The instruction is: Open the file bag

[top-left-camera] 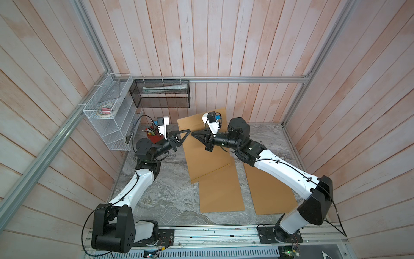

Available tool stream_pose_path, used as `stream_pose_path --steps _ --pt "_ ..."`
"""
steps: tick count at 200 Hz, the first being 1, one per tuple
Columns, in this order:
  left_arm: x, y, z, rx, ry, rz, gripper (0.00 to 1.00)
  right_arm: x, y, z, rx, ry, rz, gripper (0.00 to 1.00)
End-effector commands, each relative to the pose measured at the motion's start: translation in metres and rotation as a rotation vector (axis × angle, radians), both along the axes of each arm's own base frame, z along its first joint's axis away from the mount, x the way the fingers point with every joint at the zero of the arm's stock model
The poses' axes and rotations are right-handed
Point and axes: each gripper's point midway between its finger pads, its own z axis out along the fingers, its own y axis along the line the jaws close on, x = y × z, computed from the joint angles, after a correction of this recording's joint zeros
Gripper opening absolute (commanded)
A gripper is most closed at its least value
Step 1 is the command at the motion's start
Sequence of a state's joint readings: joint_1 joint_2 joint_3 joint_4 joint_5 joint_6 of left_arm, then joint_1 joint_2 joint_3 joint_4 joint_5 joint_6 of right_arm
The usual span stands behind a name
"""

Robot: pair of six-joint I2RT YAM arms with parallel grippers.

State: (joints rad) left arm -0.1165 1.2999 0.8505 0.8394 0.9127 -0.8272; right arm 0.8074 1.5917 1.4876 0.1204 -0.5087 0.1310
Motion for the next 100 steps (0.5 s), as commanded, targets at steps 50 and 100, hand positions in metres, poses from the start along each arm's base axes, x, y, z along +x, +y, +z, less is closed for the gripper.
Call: stream_pose_path --steps 50,100 --pt "0.006 0.007 0.021 -0.024 -0.053 0.048 0.00 0.006 -0.012 -0.017 -0.046 0.054 -0.091 0.00" --pt "0.007 0.011 0.031 -0.029 -0.064 0.068 0.00 0.009 -0.014 -0.028 -0.075 0.079 -0.117 0.00"
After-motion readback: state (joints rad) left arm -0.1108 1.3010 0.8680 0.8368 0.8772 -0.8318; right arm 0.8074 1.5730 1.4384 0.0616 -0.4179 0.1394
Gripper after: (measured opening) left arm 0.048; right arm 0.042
